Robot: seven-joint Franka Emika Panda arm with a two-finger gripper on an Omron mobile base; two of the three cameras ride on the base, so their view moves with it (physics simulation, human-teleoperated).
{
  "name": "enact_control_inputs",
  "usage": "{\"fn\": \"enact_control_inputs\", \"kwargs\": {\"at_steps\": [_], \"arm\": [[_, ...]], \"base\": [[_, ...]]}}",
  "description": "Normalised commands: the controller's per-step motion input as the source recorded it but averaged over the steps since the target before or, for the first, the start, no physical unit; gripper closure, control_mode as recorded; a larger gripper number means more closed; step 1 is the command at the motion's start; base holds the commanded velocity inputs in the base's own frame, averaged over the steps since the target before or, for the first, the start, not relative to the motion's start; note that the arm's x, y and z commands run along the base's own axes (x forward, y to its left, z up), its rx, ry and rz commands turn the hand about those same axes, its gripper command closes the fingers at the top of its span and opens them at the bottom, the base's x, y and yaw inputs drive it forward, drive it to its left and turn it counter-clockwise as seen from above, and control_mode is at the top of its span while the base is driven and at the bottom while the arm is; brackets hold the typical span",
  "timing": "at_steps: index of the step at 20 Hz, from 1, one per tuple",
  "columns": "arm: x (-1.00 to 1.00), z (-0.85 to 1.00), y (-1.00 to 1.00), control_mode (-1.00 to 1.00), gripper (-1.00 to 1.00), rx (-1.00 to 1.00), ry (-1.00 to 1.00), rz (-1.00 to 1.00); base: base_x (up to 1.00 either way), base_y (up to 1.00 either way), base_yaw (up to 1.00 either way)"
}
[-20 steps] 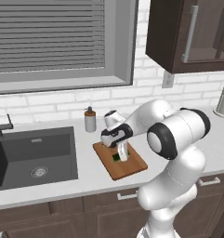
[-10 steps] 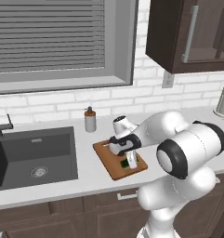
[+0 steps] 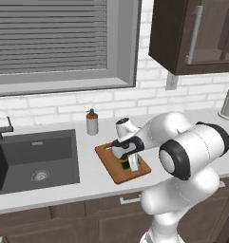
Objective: Pick up the sponge from the counter and clean the cutting board by briefly scrubbing or pressing down on the cutting board. Once finished, release the sponge.
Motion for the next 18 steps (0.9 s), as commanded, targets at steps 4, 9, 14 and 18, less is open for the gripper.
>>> {"fn": "enact_control_inputs", "kwargs": {"at_steps": [4,9,14,18], "arm": [[0.62,0.00,0.61,-1.00,1.00,0.00,0.03,-0.03],[0.60,0.00,0.54,-1.00,1.00,0.00,0.02,-0.03],[0.31,0.00,0.21,-1.00,1.00,0.00,0.00,0.00],[-0.12,-0.03,-0.13,-1.00,1.00,0.00,0.00,0.00]], "base": [[0.00,0.00,0.00],[0.00,0.00,0.00],[0.00,0.00,0.00],[0.00,0.00,0.00]]}}
